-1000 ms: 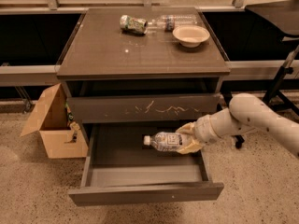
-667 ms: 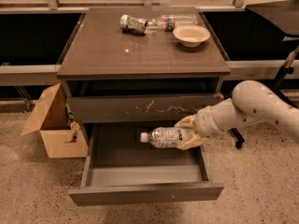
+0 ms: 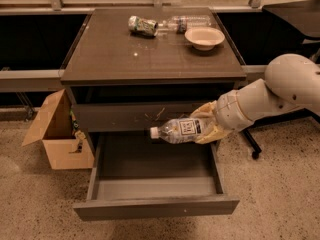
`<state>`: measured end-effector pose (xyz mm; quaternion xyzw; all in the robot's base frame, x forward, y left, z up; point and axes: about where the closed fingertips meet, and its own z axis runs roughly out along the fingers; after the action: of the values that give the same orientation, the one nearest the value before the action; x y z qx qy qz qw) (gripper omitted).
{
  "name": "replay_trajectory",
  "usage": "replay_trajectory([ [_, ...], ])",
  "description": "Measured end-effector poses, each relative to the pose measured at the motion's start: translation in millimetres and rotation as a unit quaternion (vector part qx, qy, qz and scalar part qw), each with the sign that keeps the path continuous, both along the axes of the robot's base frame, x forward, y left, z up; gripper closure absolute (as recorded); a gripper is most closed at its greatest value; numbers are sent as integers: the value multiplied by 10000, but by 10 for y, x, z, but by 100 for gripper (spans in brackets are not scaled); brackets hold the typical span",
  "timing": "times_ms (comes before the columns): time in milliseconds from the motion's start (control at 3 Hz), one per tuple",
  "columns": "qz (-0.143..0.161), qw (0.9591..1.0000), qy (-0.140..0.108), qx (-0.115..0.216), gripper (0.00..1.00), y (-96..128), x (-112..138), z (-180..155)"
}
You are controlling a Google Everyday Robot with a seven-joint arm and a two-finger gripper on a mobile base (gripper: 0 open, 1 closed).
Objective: Pick blue plastic bottle from middle drawer and place on counter
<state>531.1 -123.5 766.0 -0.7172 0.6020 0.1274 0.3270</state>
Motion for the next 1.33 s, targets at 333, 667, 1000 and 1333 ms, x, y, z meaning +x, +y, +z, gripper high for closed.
replay_trajectory([
  [333,0,10000,0,0,100,0,0,0],
  [667,131,9993,-332,84,100,77,109,348],
  [1000,364,9950,-921,125,100,197,295,978],
  [1333,419,9897,-1332,303,100,253,533,1351],
])
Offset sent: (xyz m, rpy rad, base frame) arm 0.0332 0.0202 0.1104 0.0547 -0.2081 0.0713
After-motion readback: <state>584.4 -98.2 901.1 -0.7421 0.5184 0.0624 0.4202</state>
